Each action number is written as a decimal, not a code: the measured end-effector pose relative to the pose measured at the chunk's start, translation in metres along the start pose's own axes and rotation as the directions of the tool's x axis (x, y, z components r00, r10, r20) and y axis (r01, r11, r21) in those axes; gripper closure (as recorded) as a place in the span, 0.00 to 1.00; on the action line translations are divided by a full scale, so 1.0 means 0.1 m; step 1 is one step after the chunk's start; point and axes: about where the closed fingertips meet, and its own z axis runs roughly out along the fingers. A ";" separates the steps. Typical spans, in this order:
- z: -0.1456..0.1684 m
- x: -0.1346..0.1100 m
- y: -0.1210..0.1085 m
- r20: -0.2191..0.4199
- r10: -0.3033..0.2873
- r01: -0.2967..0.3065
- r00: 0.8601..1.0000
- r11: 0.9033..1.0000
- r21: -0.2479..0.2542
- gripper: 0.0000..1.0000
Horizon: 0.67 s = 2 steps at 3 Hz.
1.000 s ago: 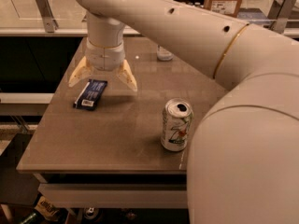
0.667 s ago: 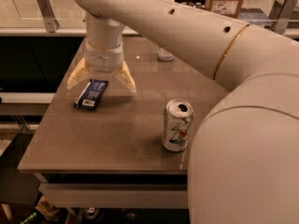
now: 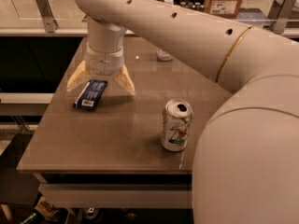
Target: Move rxbar blueberry near 7up can
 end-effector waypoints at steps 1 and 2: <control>0.01 -0.01 -0.01 0.034 0.002 -0.001 0.999 1.000 -0.026 0.00; -0.01 -0.03 -0.02 0.107 0.003 0.002 0.994 0.999 -0.039 0.00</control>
Offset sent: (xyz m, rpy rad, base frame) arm 0.0099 -0.0030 0.0074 0.0937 -0.2064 -0.0449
